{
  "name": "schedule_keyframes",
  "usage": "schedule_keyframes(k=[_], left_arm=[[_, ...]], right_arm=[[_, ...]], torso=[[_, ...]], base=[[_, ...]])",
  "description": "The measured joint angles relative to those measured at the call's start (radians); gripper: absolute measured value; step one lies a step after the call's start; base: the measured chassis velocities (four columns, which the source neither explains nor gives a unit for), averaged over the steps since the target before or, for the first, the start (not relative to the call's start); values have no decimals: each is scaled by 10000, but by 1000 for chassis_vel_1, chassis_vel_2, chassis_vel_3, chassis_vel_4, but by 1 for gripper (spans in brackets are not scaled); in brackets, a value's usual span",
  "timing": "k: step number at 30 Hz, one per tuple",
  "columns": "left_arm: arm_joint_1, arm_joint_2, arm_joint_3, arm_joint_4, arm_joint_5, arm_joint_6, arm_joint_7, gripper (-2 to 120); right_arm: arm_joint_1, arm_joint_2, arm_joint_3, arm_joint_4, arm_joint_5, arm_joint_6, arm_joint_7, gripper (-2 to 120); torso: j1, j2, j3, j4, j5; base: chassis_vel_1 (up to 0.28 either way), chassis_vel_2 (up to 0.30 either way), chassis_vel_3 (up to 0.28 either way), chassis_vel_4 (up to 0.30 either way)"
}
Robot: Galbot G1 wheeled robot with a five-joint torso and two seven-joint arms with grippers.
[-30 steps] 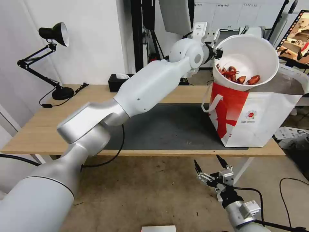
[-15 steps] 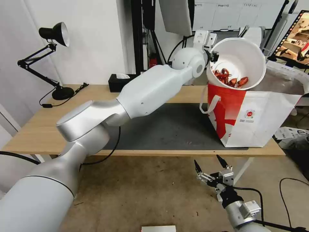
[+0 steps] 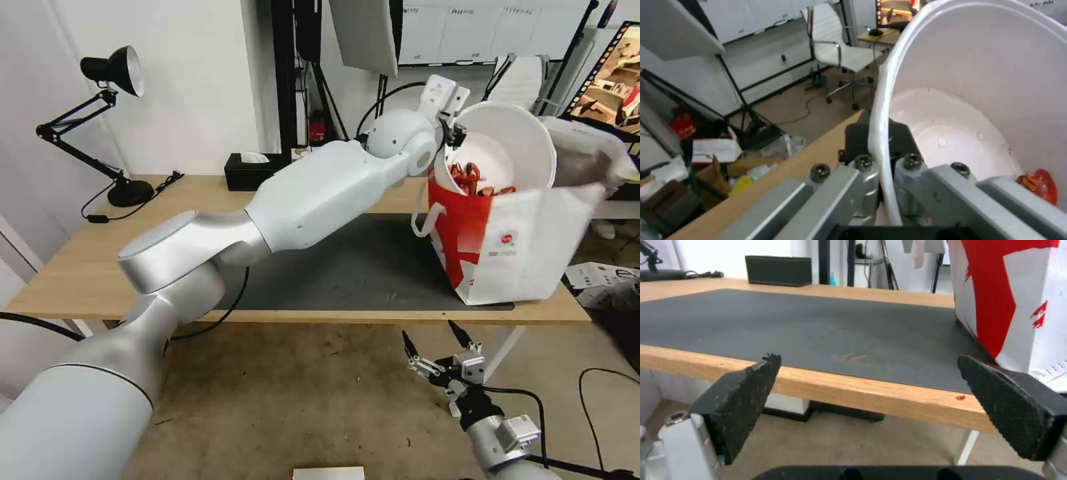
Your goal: Pick up the trash from the table and place it into the takeout bag.
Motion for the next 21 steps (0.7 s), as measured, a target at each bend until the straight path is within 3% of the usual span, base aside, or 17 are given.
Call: schedule_keyframes(k=[12,21], left_arm=[[224,3,142,-207,-160,-186,613,1],[237,3,262,-203,-464,-15,997,25]], right_arm=[[1,0,0,0,0,0,0,100],[1,0,0,0,0,0,0,100]], torso=[[0,0,0,0,0],[0,0,0,0,-1]], base=[[0,0,0,0],[0,0,0,0]])
